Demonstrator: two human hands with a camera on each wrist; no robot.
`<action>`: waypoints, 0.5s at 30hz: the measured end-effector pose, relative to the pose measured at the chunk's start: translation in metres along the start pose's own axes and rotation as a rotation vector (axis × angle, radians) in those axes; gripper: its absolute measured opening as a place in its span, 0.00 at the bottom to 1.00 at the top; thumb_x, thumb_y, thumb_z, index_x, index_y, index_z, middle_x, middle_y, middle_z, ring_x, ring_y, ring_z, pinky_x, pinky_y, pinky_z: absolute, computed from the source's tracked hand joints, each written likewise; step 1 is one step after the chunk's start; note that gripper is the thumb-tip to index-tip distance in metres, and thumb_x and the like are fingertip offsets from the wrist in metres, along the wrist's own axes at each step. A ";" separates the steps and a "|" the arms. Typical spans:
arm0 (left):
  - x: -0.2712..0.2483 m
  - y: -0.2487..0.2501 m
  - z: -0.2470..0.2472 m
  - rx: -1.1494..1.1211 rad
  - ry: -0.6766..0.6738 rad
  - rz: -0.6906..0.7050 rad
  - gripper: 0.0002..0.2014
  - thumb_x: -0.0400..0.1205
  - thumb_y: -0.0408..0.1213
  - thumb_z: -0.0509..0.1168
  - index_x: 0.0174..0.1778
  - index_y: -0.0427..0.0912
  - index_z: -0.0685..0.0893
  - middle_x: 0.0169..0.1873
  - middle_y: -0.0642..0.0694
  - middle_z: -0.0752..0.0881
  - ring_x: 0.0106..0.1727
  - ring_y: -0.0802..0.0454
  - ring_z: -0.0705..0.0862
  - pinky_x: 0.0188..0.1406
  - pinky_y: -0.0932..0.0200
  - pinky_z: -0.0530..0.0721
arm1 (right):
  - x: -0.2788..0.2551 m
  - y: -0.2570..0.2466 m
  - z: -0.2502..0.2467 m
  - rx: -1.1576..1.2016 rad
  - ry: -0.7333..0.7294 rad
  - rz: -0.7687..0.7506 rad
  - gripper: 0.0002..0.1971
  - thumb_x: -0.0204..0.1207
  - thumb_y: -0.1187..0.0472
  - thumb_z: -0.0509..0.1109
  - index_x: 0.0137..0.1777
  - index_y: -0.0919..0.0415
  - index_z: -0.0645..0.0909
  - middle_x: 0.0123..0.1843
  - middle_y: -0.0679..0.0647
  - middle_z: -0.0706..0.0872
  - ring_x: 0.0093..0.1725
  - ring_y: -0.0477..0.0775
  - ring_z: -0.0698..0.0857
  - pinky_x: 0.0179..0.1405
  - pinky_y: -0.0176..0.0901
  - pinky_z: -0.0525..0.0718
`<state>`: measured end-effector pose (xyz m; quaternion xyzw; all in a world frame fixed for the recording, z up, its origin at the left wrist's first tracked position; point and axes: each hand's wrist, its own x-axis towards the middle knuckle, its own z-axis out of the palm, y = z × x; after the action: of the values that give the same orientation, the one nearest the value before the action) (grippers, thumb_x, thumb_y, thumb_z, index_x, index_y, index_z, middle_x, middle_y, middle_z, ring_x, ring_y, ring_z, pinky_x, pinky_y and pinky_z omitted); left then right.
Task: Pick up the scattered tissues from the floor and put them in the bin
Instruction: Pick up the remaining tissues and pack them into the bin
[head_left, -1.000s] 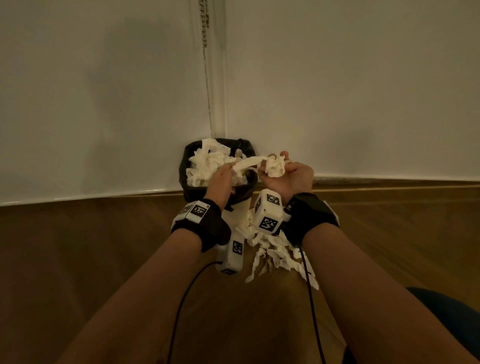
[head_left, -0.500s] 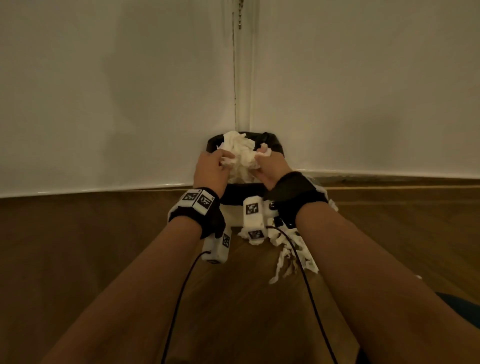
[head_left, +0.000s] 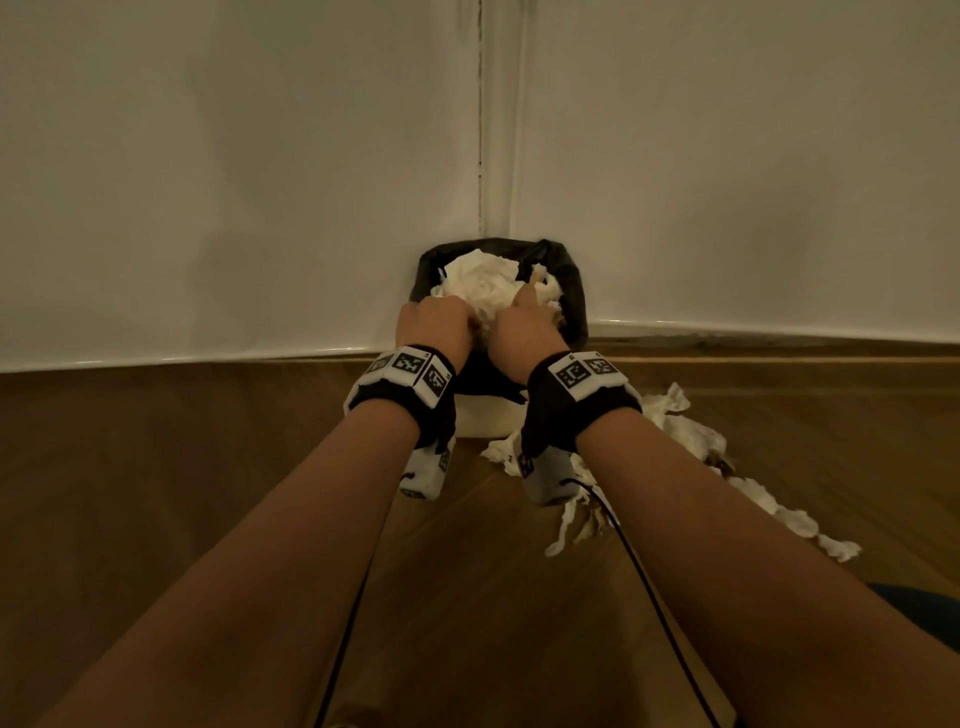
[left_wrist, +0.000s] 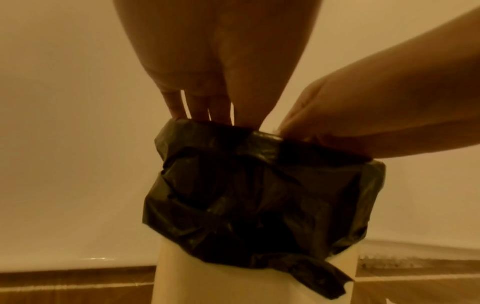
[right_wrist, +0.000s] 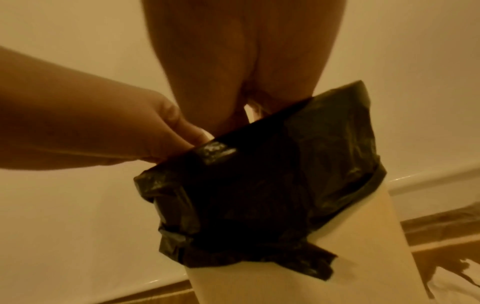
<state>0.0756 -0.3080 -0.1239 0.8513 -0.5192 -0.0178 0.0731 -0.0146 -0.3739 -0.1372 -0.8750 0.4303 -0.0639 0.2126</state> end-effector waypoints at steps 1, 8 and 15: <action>0.002 0.001 -0.001 -0.007 -0.053 -0.003 0.15 0.86 0.39 0.54 0.59 0.47 0.86 0.56 0.42 0.86 0.57 0.42 0.82 0.56 0.53 0.77 | -0.001 -0.001 0.000 -0.001 -0.040 0.009 0.19 0.80 0.59 0.59 0.68 0.68 0.74 0.72 0.64 0.70 0.67 0.69 0.75 0.59 0.55 0.76; 0.006 0.006 0.001 0.042 -0.324 0.043 0.16 0.85 0.35 0.56 0.67 0.36 0.78 0.64 0.38 0.81 0.65 0.41 0.79 0.65 0.51 0.78 | -0.001 -0.011 -0.009 0.061 -0.253 0.043 0.19 0.84 0.62 0.53 0.70 0.69 0.74 0.71 0.66 0.77 0.69 0.66 0.77 0.66 0.54 0.74; 0.007 0.004 0.000 0.098 -0.326 0.091 0.14 0.82 0.34 0.57 0.62 0.37 0.80 0.59 0.38 0.83 0.61 0.40 0.81 0.56 0.52 0.78 | 0.009 -0.007 -0.010 -0.005 -0.355 0.050 0.22 0.83 0.54 0.55 0.73 0.65 0.72 0.73 0.63 0.74 0.73 0.63 0.72 0.68 0.50 0.71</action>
<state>0.0759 -0.3162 -0.1234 0.8154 -0.5624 -0.1269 -0.0526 -0.0065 -0.3801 -0.1262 -0.8621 0.4076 0.0978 0.2847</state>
